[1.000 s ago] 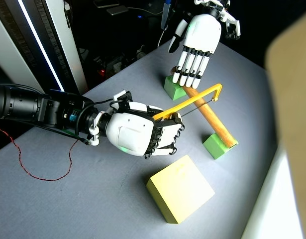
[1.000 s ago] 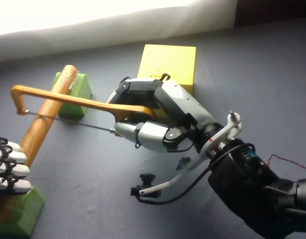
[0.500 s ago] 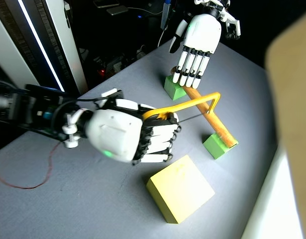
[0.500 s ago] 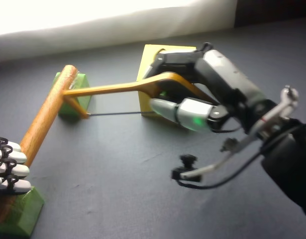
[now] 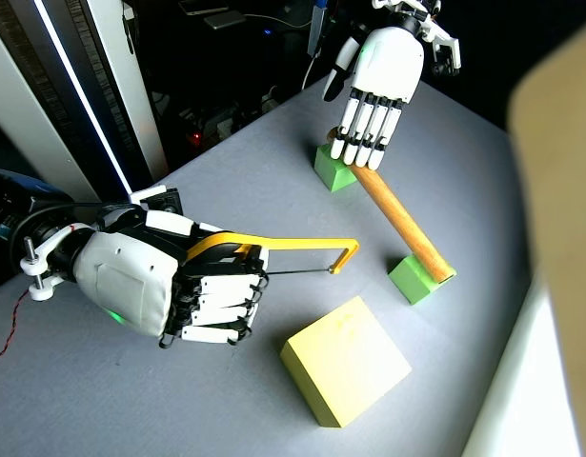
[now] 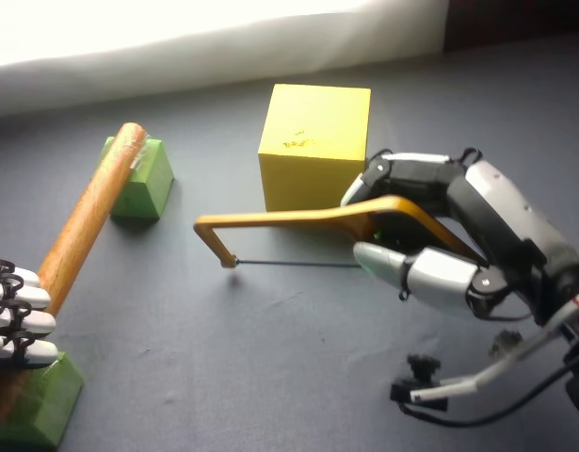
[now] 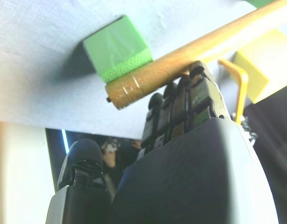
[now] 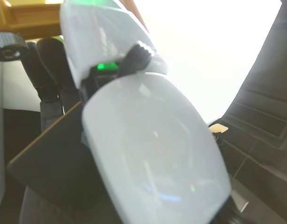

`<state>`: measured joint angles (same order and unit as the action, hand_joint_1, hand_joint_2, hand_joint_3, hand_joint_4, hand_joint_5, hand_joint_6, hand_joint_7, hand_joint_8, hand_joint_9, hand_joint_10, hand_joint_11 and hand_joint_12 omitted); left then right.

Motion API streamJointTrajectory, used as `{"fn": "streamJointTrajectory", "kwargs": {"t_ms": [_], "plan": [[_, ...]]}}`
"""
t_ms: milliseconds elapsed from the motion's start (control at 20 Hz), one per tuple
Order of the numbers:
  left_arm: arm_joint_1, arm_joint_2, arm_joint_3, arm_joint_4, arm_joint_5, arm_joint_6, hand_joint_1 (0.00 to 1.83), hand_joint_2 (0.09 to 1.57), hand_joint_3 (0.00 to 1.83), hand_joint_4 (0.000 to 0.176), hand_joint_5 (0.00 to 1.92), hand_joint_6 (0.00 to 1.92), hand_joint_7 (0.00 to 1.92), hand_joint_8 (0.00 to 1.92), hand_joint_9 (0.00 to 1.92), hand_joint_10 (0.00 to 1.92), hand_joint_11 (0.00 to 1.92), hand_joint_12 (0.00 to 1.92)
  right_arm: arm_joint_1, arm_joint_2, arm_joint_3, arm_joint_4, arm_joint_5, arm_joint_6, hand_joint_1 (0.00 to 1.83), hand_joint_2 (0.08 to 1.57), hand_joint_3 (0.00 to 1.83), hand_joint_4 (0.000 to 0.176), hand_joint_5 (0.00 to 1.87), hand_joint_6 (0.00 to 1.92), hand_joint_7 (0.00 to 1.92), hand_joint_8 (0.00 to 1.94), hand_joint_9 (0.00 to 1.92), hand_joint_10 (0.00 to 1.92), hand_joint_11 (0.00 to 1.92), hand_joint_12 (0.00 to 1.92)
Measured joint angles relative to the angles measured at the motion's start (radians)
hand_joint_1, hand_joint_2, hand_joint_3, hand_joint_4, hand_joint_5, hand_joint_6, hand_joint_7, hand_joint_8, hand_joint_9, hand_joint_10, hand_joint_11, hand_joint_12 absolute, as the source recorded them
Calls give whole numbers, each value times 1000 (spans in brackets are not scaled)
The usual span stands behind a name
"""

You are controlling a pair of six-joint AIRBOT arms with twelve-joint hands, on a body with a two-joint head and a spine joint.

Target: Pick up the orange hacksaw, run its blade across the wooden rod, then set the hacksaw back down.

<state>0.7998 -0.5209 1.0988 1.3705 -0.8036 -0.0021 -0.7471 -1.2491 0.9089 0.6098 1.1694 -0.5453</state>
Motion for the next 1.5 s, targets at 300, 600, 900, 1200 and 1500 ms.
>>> {"fn": "streamJointTrajectory", "kwargs": {"t_ms": [300,600,900,1200,1500], "plan": [[0,0,0,0,2,0,68,1324,2,0,29,4,35,5,22,5,1,1,-76,-10,-24,1,62,24,1361,1170,0,0,792,1059,927,1164,783,1403,481,1250],[-2,-1,-3,0,3,0,95,1320,0,0,50,8,51,7,34,7,21,10,-164,-62,-1,4,159,98,1358,1182,1,0,770,1067,900,1221,764,1434,437,1250],[-2,-1,-3,0,3,0,75,1320,0,0,55,11,61,11,51,11,26,15,-231,-83,8,3,209,126,1359,1185,1,0,745,1091,905,1231,779,1448,434,1258],[-2,-1,-3,0,3,0,58,1321,2,0,13,1,29,2,31,1,4,13,-248,-130,78,-27,210,169,1193,1214,0,0,713,1269,883,1265,710,966,459,1325],[-8,-1,-3,0,3,0,58,1325,2,0,26,3,41,3,34,1,1,6,-210,-156,244,-186,139,278,1146,1239,0,22,717,1351,787,1328,654,663,425,1333]]}}
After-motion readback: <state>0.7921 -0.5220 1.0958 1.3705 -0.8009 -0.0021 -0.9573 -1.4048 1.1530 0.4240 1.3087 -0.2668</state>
